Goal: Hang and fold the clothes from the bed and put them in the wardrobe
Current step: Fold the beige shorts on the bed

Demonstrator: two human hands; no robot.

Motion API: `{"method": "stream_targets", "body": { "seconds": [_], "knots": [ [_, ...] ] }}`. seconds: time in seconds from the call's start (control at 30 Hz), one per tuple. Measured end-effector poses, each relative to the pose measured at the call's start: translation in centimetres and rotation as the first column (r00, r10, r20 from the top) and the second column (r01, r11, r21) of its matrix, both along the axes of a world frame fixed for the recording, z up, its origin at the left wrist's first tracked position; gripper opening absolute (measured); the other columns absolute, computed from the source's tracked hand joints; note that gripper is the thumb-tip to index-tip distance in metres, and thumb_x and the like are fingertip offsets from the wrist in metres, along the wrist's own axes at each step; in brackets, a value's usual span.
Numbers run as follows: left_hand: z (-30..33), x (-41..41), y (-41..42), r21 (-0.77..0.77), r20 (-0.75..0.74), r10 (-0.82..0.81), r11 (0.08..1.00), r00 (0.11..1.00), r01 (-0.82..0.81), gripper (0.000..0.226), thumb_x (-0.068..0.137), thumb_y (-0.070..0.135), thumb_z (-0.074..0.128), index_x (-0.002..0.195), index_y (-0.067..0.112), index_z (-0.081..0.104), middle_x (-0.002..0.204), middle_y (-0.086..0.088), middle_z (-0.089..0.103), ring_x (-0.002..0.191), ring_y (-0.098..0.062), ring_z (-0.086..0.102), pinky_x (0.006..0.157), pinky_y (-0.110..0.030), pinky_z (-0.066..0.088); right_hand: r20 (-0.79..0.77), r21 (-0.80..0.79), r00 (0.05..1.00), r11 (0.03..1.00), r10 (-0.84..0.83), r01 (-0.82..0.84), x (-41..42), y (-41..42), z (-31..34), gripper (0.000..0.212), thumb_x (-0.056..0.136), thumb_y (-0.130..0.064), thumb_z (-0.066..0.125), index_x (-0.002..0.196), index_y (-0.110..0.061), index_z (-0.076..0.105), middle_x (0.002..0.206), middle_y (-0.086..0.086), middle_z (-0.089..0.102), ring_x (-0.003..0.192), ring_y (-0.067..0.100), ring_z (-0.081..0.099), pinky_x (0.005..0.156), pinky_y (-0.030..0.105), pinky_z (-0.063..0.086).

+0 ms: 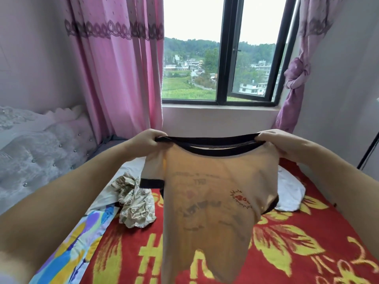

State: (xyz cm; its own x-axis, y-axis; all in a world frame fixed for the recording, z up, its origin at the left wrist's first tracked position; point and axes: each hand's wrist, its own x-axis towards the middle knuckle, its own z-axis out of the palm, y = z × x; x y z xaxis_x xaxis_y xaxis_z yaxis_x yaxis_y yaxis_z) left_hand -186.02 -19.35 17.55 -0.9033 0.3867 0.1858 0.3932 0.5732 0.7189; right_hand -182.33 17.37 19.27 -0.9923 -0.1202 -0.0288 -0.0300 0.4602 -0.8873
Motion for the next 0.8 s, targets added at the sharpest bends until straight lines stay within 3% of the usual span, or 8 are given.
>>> {"method": "stream_targets", "body": {
  "seconds": [0.1, 0.2, 0.33, 0.4, 0.53, 0.63, 0.7, 0.8],
  "knots": [
    [-0.4, 0.2, -0.2, 0.087, 0.010, 0.041, 0.995, 0.999, -0.042, 0.027, 0.092, 0.022, 0.062, 0.091, -0.004, 0.070, 0.078, -0.007, 0.066, 0.070, -0.015, 0.059, 0.072, -0.030, 0.049, -0.157, 0.208, 0.988, 0.978, 0.012, 0.022, 0.1, 0.2, 0.1, 0.027, 0.091, -0.038, 0.060, 0.093, -0.015, 0.074, 0.091, 0.017, 0.072, 0.075, 0.025, 0.063, 0.071, 0.036, 0.052],
    [-0.7, 0.3, -0.6, 0.120, 0.003, 0.075, 0.990, 0.997, -0.075, 0.040, 0.093, 0.028, 0.059, 0.090, -0.010, 0.067, 0.075, -0.015, 0.060, 0.069, -0.023, 0.050, 0.069, -0.038, 0.043, -0.223, 0.171, 0.974, 0.985, 0.042, -0.003, 0.2, 0.4, 0.1, 0.040, 0.076, -0.057, 0.066, 0.088, -0.021, 0.076, 0.083, 0.007, 0.073, 0.073, 0.020, 0.063, 0.071, 0.036, 0.050],
    [-0.5, 0.7, -1.0, 0.185, -0.048, 0.106, 0.978, 0.993, -0.095, 0.041, 0.091, 0.038, 0.058, 0.072, 0.001, 0.063, 0.056, 0.003, 0.055, 0.051, -0.011, 0.046, 0.053, -0.023, 0.041, 0.102, 0.056, 0.954, 0.955, 0.283, -0.290, 0.0, 2.8, 0.7, 0.042, 0.075, -0.047, 0.077, 0.106, -0.020, 0.073, 0.105, 0.008, 0.072, 0.091, 0.022, 0.069, 0.077, 0.030, 0.058],
    [-0.4, 0.7, -1.1, 0.199, -0.066, 0.144, 0.972, 0.987, -0.128, 0.049, 0.091, 0.041, 0.056, 0.078, -0.006, 0.058, 0.054, 0.003, 0.047, 0.046, -0.009, 0.039, 0.046, -0.019, 0.036, 0.177, 0.021, 0.930, 0.943, 0.322, -0.331, 0.0, 3.5, 0.6, 0.029, 0.080, -0.033, 0.074, 0.099, -0.012, 0.074, 0.095, 0.010, 0.071, 0.082, 0.020, 0.069, 0.067, 0.027, 0.057],
    [-0.3, 0.8, -1.1, 0.255, 0.009, 0.156, 0.955, 0.988, -0.153, 0.051, 0.087, 0.048, 0.056, 0.076, -0.001, 0.062, 0.060, -0.004, 0.049, 0.053, -0.014, 0.044, 0.053, -0.028, 0.040, 0.002, -0.074, 0.999, 0.996, 0.043, -0.043, 0.1, 2.8, -1.5, 0.032, 0.081, -0.037, 0.066, 0.099, -0.012, 0.073, 0.076, 0.000, 0.070, 0.062, 0.009, 0.065, 0.052, 0.020, 0.052],
    [0.3, 1.0, -0.2, 0.365, 0.145, 0.122, 0.916, 0.982, -0.168, 0.044, 0.092, 0.043, 0.055, 0.106, 0.005, 0.070, 0.086, -0.018, 0.063, 0.075, -0.025, 0.056, 0.074, -0.040, 0.053, -0.192, -0.009, 0.970, 0.989, -0.147, 0.149, 0.1, 0.5, -2.7, 0.028, 0.093, -0.035, 0.058, 0.105, -0.013, 0.069, 0.082, 0.000, 0.070, 0.067, 0.012, 0.065, 0.060, 0.027, 0.056],
    [0.6, 1.3, 1.2, 0.395, 0.178, 0.117, 0.901, 0.977, -0.179, 0.035, 0.097, 0.036, 0.051, 0.108, 0.009, 0.071, 0.082, -0.014, 0.067, 0.071, -0.021, 0.061, 0.068, -0.034, 0.055, -0.233, 0.138, 0.955, 0.966, -0.185, 0.221, -0.1, -1.3, -2.6, 0.031, 0.097, -0.033, 0.052, 0.097, -0.008, 0.070, 0.084, 0.009, 0.070, 0.071, 0.020, 0.063, 0.071, 0.038, 0.055],
    [0.7, 2.2, 4.6, 0.363, 0.186, 0.113, 0.915, 0.976, -0.175, 0.030, 0.101, 0.028, 0.046, 0.094, 0.009, 0.069, 0.073, -0.012, 0.062, 0.061, -0.020, 0.056, 0.056, -0.028, 0.047, -0.171, 0.125, 0.971, 0.973, -0.169, 0.192, 0.0, -4.6, -1.6, 0.038, 0.098, -0.028, 0.049, 0.094, 0.003, 0.069, 0.078, 0.013, 0.065, 0.068, 0.022, 0.058, 0.065, 0.032, 0.049]
  ]
}}
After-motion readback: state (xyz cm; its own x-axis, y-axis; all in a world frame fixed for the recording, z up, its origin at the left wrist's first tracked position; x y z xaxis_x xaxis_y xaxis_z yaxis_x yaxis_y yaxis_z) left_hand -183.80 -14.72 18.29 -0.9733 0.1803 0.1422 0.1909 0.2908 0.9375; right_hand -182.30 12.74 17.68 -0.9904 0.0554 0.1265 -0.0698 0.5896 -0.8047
